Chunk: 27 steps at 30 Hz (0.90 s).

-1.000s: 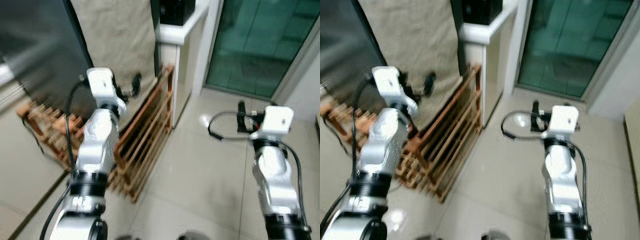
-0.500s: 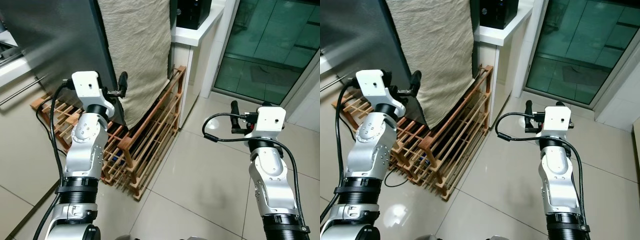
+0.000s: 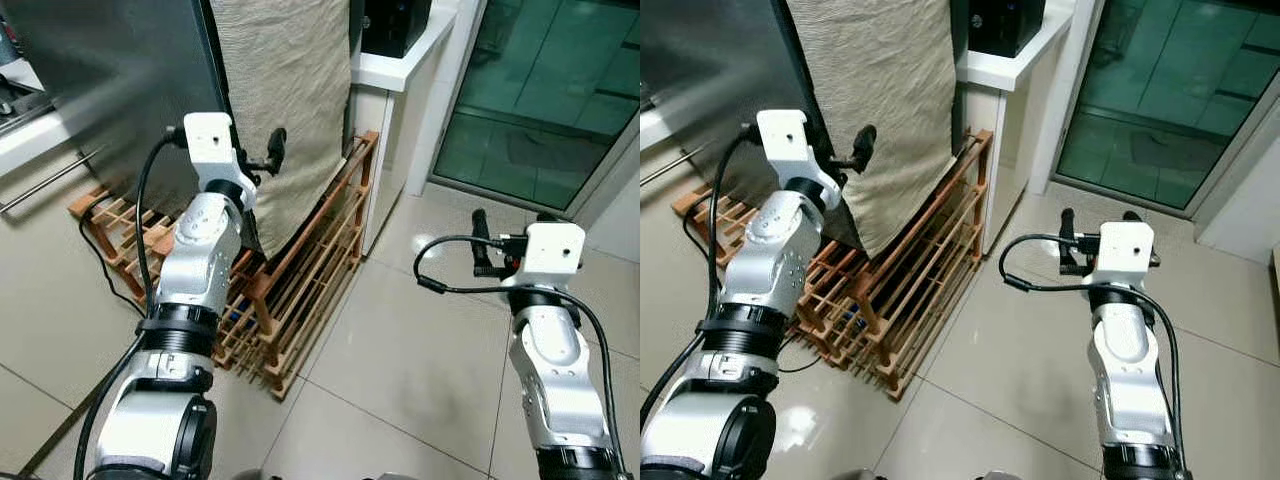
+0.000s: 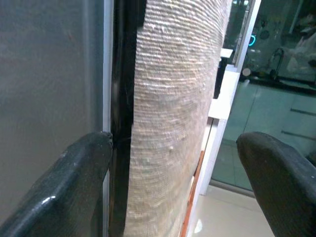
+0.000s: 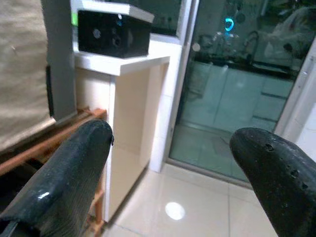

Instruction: Restocking fridge

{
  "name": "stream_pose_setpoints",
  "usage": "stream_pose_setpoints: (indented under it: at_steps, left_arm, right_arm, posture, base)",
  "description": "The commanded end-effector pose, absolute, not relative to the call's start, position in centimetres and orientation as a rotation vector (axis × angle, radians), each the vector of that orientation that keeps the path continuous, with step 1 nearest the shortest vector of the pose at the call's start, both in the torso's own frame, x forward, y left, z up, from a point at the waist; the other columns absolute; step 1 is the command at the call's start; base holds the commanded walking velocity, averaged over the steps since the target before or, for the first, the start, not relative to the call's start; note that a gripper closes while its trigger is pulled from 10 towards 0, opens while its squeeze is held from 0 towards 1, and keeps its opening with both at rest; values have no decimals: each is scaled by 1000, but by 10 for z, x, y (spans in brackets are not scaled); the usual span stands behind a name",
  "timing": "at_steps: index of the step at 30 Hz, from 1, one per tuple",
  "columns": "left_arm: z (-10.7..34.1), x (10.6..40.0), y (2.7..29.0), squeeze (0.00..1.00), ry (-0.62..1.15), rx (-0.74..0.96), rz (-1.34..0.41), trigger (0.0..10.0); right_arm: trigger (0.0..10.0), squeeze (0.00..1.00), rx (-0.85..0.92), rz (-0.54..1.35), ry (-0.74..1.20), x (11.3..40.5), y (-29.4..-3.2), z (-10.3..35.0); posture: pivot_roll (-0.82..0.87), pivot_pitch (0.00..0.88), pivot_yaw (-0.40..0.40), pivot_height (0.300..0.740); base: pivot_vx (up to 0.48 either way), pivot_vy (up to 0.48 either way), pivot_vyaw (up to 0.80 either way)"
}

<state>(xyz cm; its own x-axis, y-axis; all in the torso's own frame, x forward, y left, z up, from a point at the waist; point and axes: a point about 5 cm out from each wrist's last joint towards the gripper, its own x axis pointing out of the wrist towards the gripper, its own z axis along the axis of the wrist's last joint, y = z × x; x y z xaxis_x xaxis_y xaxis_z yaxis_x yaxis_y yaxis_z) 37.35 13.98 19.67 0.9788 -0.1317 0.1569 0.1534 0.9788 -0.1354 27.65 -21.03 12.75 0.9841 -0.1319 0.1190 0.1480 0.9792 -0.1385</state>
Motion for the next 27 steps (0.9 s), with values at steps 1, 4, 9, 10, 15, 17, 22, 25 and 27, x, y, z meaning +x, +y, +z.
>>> stream_pose_setpoints:
  at_steps: [1,4,9,10,15,17,22,25,27]
  left_arm:
    - [200,377,139,0,-146,-163,-158,10000]
    - [200,378,133,0,-144,-180,-183,10000]
    - [200,383,124,0,-142,-175,-204,10000]
    - [200,383,124,0,-142,-175,-204,10000]
    - [198,393,104,0,-116,-164,-228,10000]
    - [198,395,96,0,-109,-169,-242,10000]
    - [193,389,48,0,-82,-203,-442,10000]
    - [196,382,27,0,-104,-268,-571,10000]
    - [198,379,20,0,-116,-294,-616,10000]
  right_arm:
    - [10000,0,-151,-156,-123,274,-213,133]
    - [10000,0,-154,-159,-116,272,-213,132]
    - [10000,0,-155,-162,-109,271,-214,131]
    - [10000,0,-155,-162,-109,271,-214,131]
    - [10000,0,-150,-163,-103,271,-212,131]
    - [10000,0,-148,-163,-102,271,-212,130]
    - [10000,0,-147,-167,-100,268,-211,131]
    - [10000,0,-148,-173,-95,266,-213,130]
    - [10000,0,-148,-174,-93,265,-213,130]
  posture:
    - [-190,0,39,740]
    - [-194,0,40,740]
    - [-192,0,40,740]
    - [-192,0,40,740]
    - [-198,0,46,740]
    - [-204,0,48,740]
    - [-230,0,59,740]
    - [-234,0,61,740]
    - [-236,0,61,740]
  base:
    - [0,0,0]
    - [0,0,0]
    - [0,0,0]
    - [0,0,0]
    - [0,0,0]
    - [0,0,0]
    - [0,0,0]
    - [0,0,0]
    - [0,0,0]
